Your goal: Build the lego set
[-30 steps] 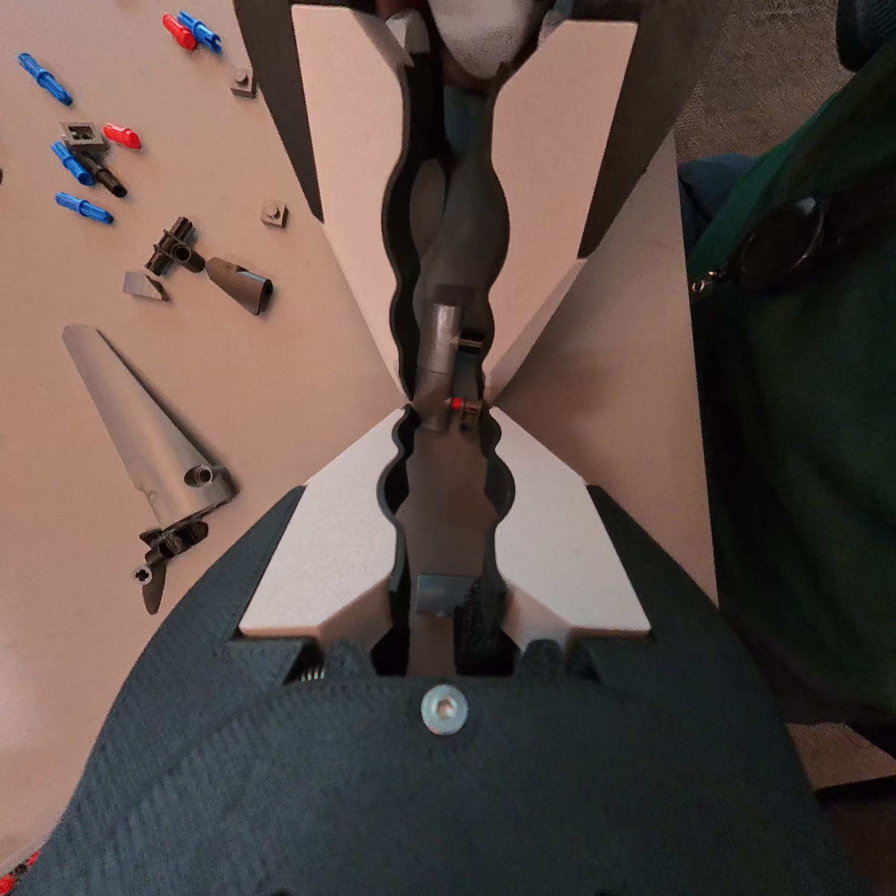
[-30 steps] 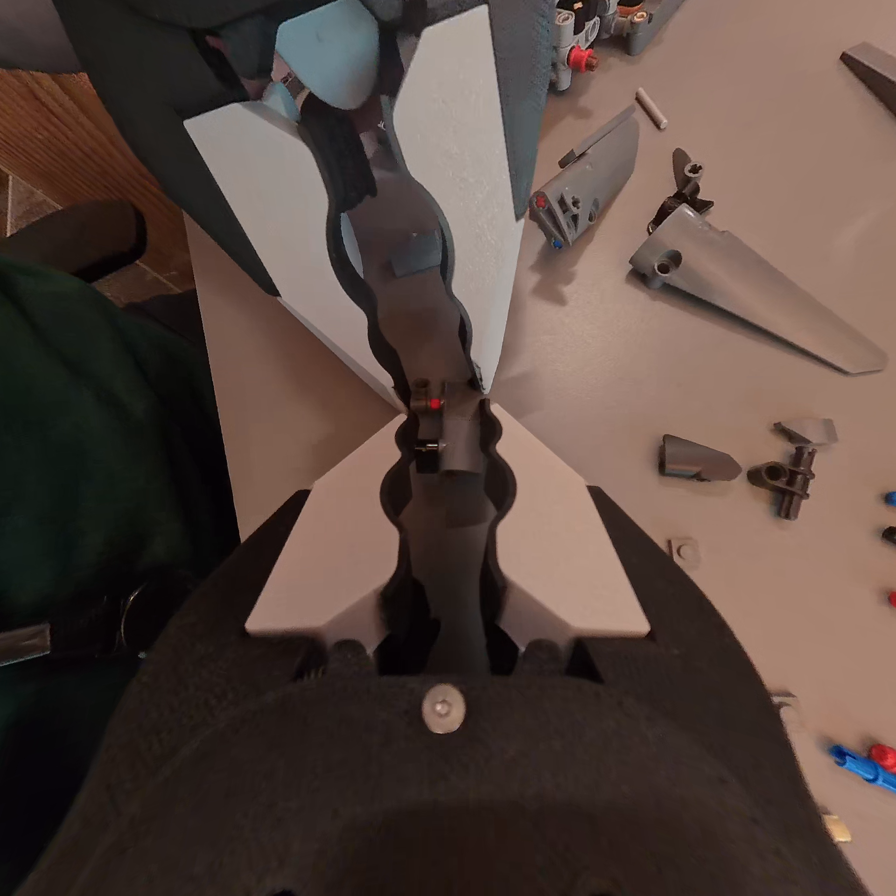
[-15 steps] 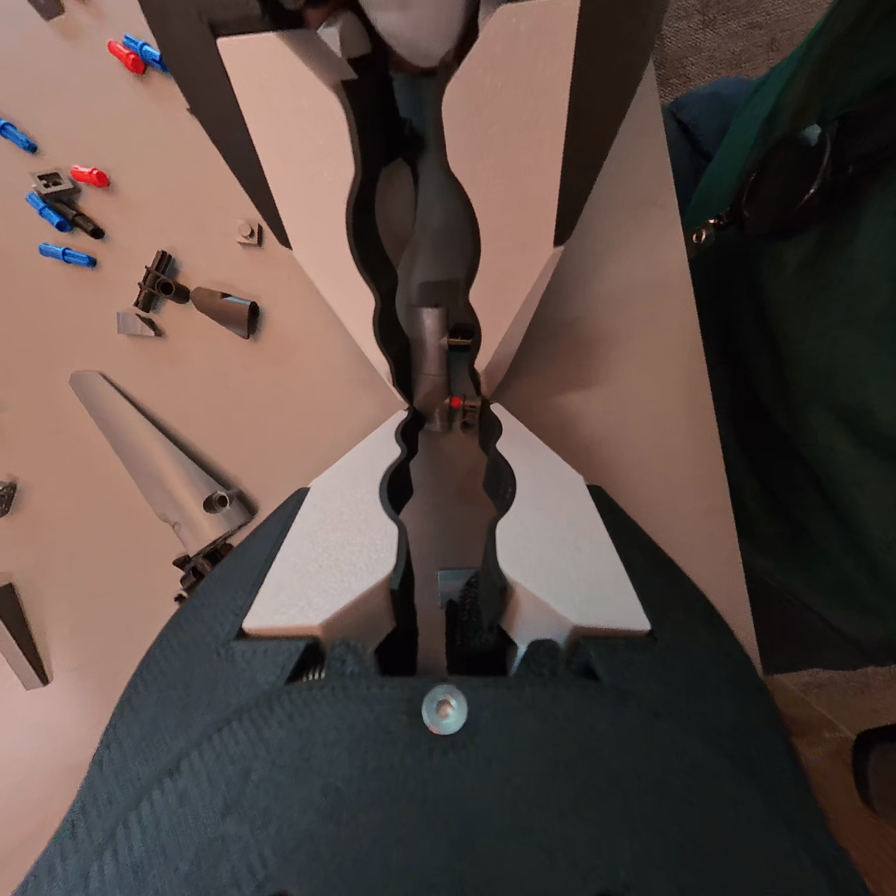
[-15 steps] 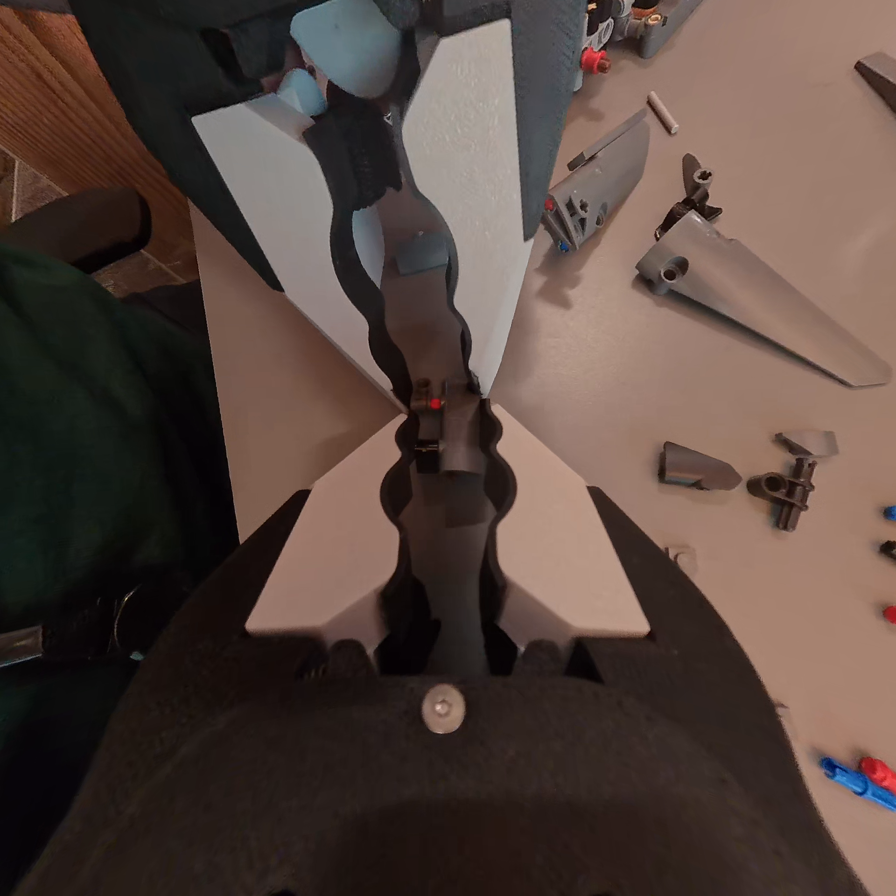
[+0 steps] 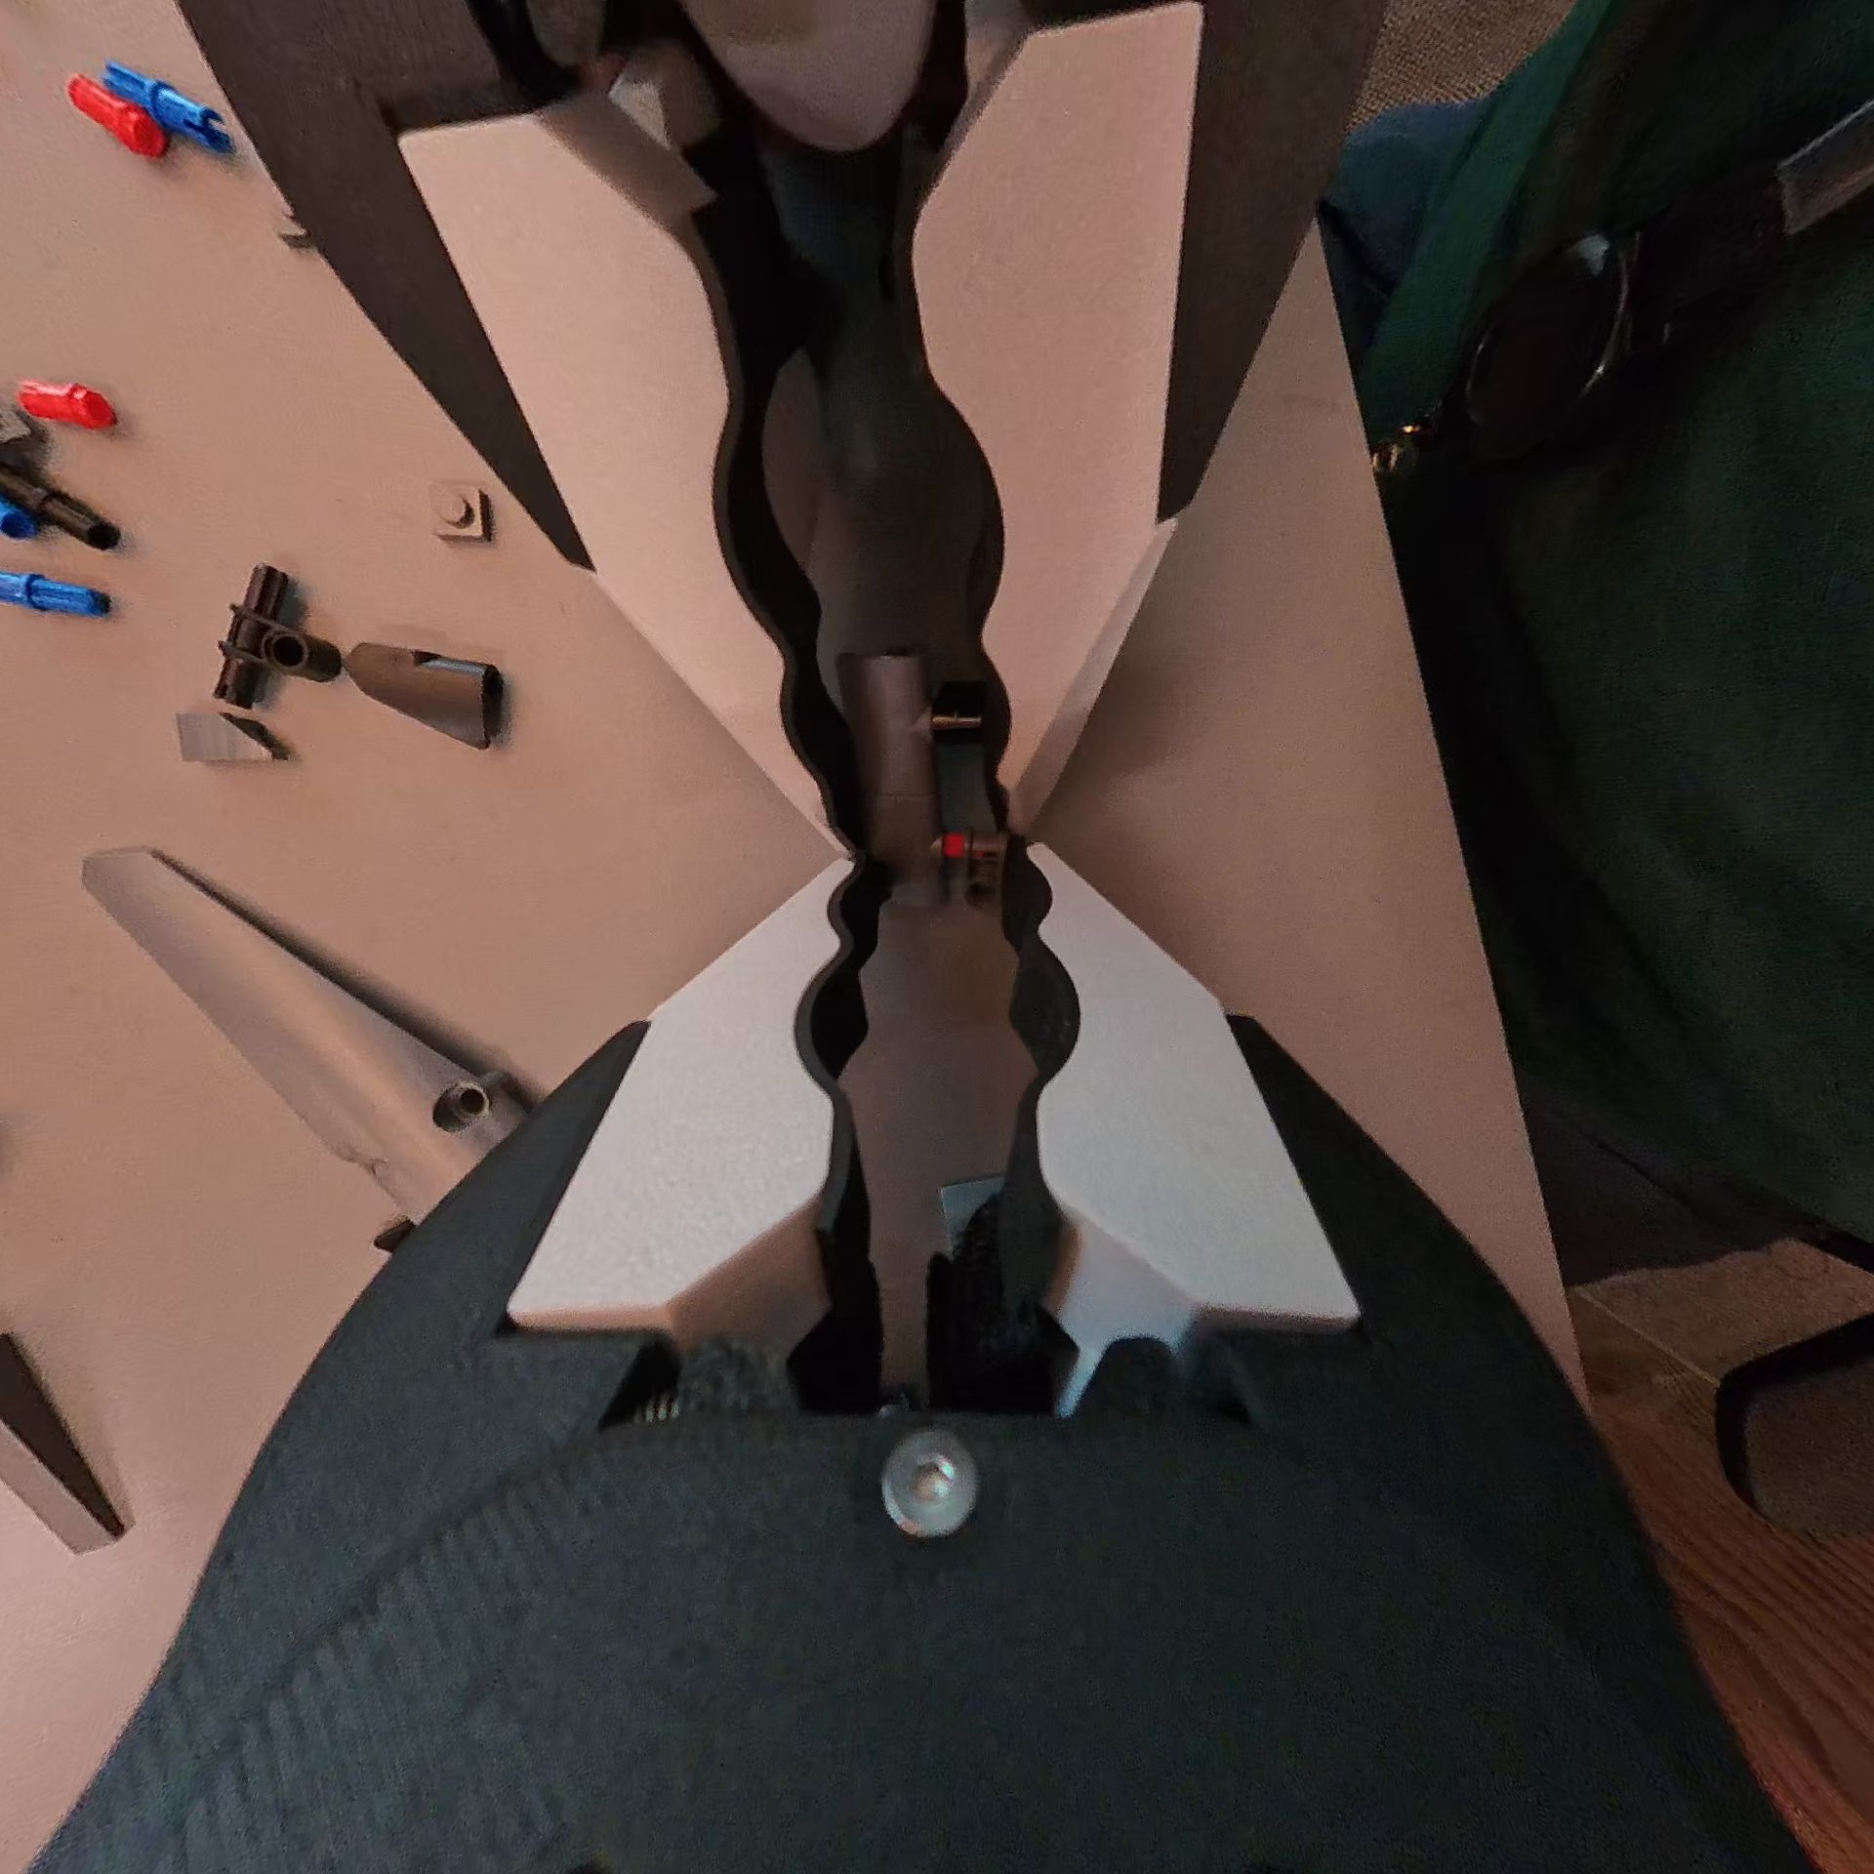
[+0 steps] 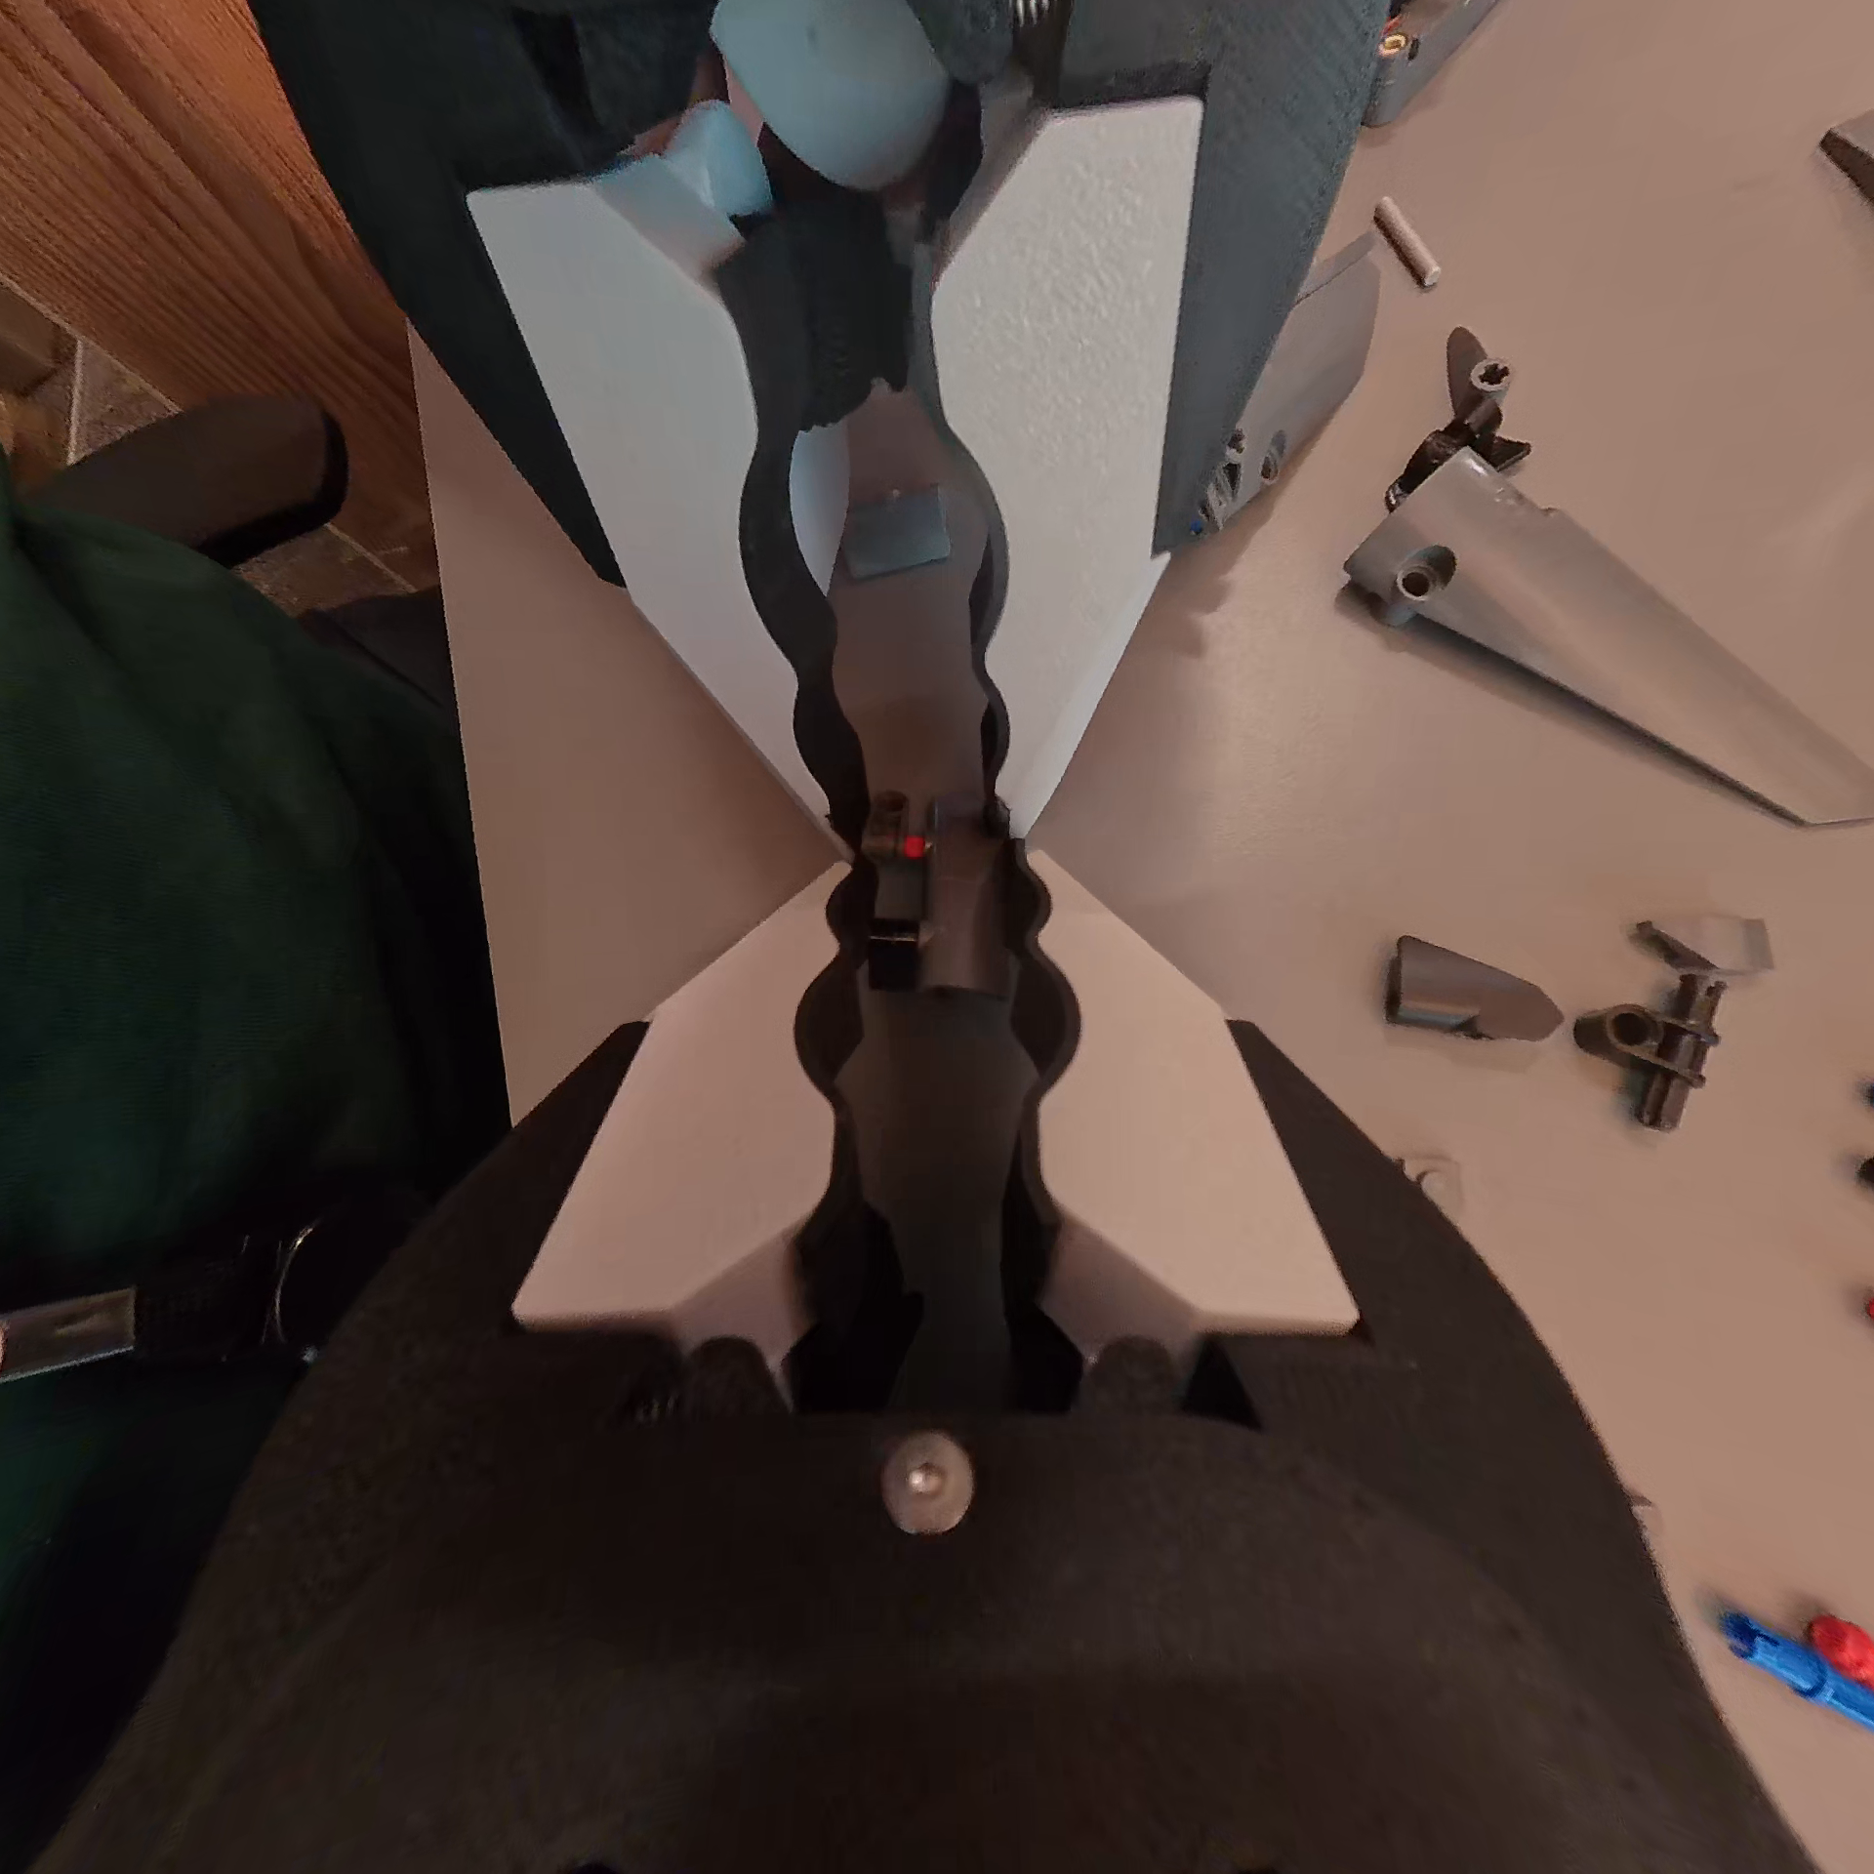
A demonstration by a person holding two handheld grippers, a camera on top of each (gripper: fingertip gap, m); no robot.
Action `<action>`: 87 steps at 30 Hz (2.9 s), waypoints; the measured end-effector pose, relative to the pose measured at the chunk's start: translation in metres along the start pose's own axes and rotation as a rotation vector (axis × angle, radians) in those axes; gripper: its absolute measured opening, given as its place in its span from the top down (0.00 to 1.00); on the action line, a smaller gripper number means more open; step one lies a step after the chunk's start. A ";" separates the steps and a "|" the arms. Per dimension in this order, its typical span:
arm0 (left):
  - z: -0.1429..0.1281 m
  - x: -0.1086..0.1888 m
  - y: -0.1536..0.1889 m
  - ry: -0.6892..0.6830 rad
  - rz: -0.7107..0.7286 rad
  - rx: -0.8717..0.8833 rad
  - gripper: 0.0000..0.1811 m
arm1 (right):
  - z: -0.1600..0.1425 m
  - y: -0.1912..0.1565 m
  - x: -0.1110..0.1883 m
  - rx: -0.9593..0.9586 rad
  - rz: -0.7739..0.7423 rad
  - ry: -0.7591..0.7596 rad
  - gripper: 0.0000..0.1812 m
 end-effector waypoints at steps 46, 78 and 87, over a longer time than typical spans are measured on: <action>-0.003 0.002 -0.001 -0.007 -0.051 0.074 0.89 | 0.001 0.003 0.001 -0.104 0.092 0.028 0.86; -0.009 0.001 0.009 0.069 0.070 0.087 0.89 | -0.002 -0.002 0.004 -0.022 0.025 -0.009 0.82; -0.005 0.005 0.011 0.175 0.088 0.104 0.85 | 0.002 -0.009 0.017 -0.019 -0.063 -0.076 0.81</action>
Point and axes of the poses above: each gripper's, where its closed fingertips meet, x back along the fingers, z out of its top, y = z × x across the jaws, the point moved 5 cm from there along x, back along the fingers, and after that the axes turned 9 degrees about x, right-handed, at the moved point
